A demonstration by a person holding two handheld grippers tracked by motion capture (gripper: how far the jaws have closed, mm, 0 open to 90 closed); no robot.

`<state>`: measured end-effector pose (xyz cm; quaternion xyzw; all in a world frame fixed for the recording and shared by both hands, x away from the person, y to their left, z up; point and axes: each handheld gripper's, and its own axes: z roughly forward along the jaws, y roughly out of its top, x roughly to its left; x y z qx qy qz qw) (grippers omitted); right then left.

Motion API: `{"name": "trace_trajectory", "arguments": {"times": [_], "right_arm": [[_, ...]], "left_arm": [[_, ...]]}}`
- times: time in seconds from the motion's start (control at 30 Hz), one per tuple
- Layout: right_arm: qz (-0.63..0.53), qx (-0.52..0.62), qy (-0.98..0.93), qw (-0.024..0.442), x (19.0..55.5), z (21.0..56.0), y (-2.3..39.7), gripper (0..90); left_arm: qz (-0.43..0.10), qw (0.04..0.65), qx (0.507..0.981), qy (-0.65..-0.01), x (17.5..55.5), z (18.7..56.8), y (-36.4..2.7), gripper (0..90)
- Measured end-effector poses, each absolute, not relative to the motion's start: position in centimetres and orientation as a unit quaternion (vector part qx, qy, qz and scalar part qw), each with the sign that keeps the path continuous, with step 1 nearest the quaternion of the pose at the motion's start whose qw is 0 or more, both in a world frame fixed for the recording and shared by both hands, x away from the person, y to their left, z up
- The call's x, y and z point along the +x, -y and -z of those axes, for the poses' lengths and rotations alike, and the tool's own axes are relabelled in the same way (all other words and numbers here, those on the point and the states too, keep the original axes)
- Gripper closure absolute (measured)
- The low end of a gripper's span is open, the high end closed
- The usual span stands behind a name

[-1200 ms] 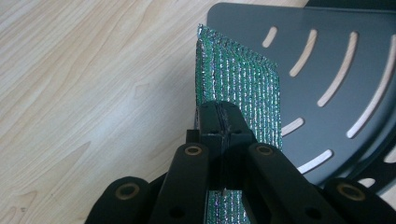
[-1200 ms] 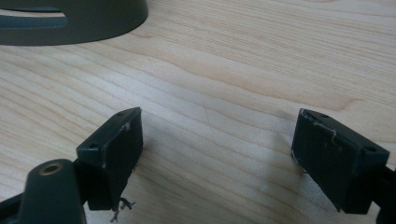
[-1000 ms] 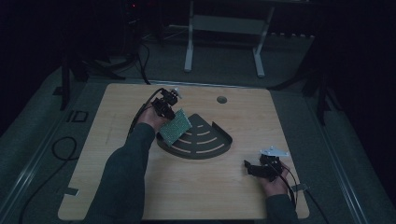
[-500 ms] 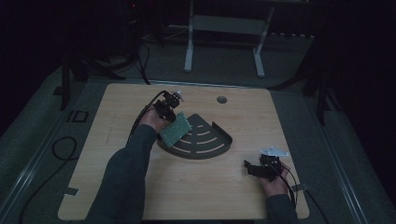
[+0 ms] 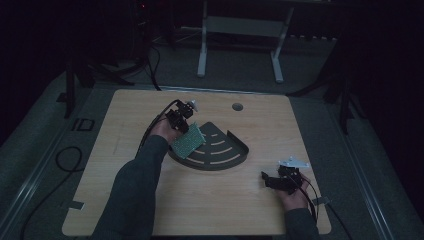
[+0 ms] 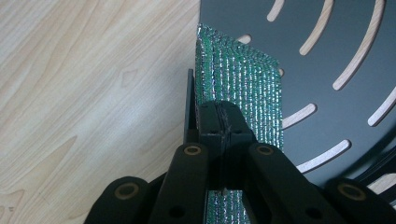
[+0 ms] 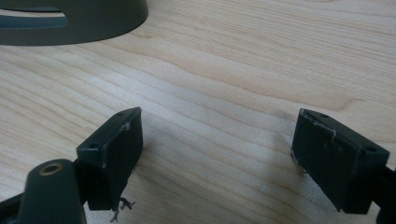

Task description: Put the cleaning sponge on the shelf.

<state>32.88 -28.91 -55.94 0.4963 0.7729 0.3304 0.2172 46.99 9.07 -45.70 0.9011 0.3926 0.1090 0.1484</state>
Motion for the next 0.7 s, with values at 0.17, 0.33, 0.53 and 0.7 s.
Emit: {"name": "trace_trajectory", "arguments": {"times": [0.17,0.33,0.53,0.7], "right_arm": [[-0.331,0.496,-0.773,0.217,32.88,55.94,28.91,16.0],[-0.330,0.496,-0.773,0.217,32.88,55.94,28.92,16.0],[-0.330,0.496,-0.773,0.217,32.88,55.94,28.91,16.0],[-0.331,0.496,-0.773,0.217,32.88,55.94,28.92,16.0]], "left_arm": [[-0.109,0.143,0.902,-0.393,47.05,45.96,-8.95,89.4],[-0.117,0.131,0.903,-0.393,47.13,46.12,-8.96,89.3],[-0.120,0.126,0.903,-0.392,47.23,46.26,-8.95,89.0],[-0.116,0.122,0.902,-0.398,47.50,46.60,-9.02,89.1]]}}
